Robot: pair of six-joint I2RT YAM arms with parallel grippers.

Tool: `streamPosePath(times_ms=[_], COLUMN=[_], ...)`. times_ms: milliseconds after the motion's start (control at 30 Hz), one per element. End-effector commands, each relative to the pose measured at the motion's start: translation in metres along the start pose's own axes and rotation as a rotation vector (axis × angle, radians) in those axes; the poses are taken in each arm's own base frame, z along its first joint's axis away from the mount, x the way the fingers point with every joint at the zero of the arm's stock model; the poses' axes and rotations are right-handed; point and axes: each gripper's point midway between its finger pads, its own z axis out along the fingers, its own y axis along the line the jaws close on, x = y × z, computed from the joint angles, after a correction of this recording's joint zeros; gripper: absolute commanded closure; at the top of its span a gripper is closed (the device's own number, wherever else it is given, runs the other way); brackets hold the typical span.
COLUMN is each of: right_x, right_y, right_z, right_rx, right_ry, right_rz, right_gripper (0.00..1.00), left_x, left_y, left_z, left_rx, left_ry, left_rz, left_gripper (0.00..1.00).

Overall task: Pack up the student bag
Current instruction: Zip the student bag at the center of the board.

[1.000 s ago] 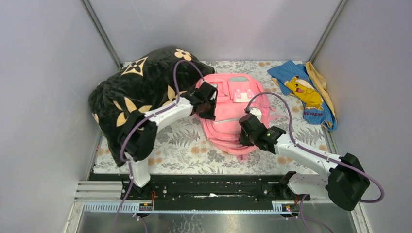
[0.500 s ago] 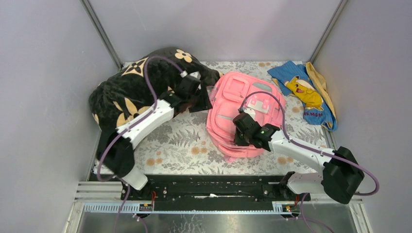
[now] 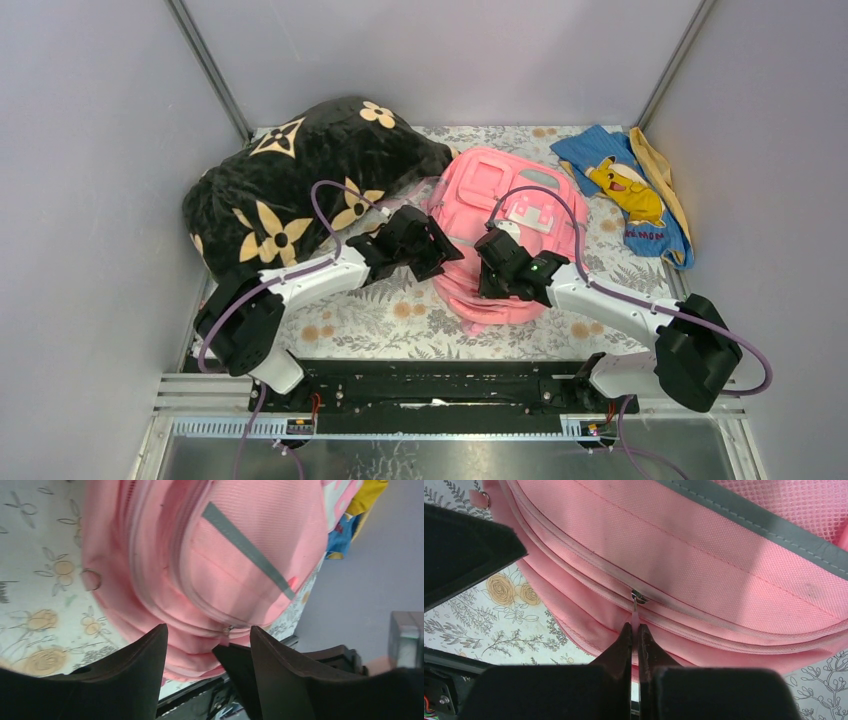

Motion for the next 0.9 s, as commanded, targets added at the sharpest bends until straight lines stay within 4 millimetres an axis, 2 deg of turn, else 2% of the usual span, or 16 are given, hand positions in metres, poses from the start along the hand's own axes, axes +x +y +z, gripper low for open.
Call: streamPosePath(times_ms=[0,133,367,400,467,533,567,633,867], right_x=[-0.017,-0.015,-0.015,-0.015,-0.014,-0.014,-0.014,-0.015,-0.013], right_y=[0.019,0.019,0.016,0.014,0.013,0.011,0.008,-0.001,-0.043], right_z=[-0.013,-0.013,-0.016,-0.016,-0.017,-0.017,-0.017,-0.019,-0.027], right_rx=[-0.067,-0.070,-0.064,-0.058,-0.056,-0.051,-0.037,0.000,0.146], right_ry=[-0.051,-0.042,-0.053,-0.054,-0.055,-0.058,-0.062,-0.069,-0.129], right_rz=[-0.004,-0.005,-0.006,-0.003,-0.001,-0.005,-0.012,-0.030,-0.086], right_gripper=[1.00,1.00,1.00,1.00,1.00,1.00,1.00,1.00,1.00], left_x=[-0.011,-0.012,-0.004,-0.004,-0.004,-0.003,-0.005,-0.011,-0.069], left_y=[-0.033,-0.037,-0.023,-0.021,-0.017,-0.012,-0.009,-0.006,0.022], left_z=[0.008,0.020,0.033,0.036,0.040,0.042,0.042,0.037,0.004], left_rx=[0.083,0.077,0.020,0.015,0.002,-0.016,-0.027,-0.034,-0.096], left_ry=[-0.054,-0.051,-0.030,-0.031,-0.031,-0.033,-0.041,-0.060,-0.211], left_rz=[-0.071,-0.075,-0.096,-0.106,-0.110,-0.109,-0.107,-0.094,-0.045], left_gripper=[0.33,0.35,0.41,0.45,0.61,0.89,0.99,1.00,1.00])
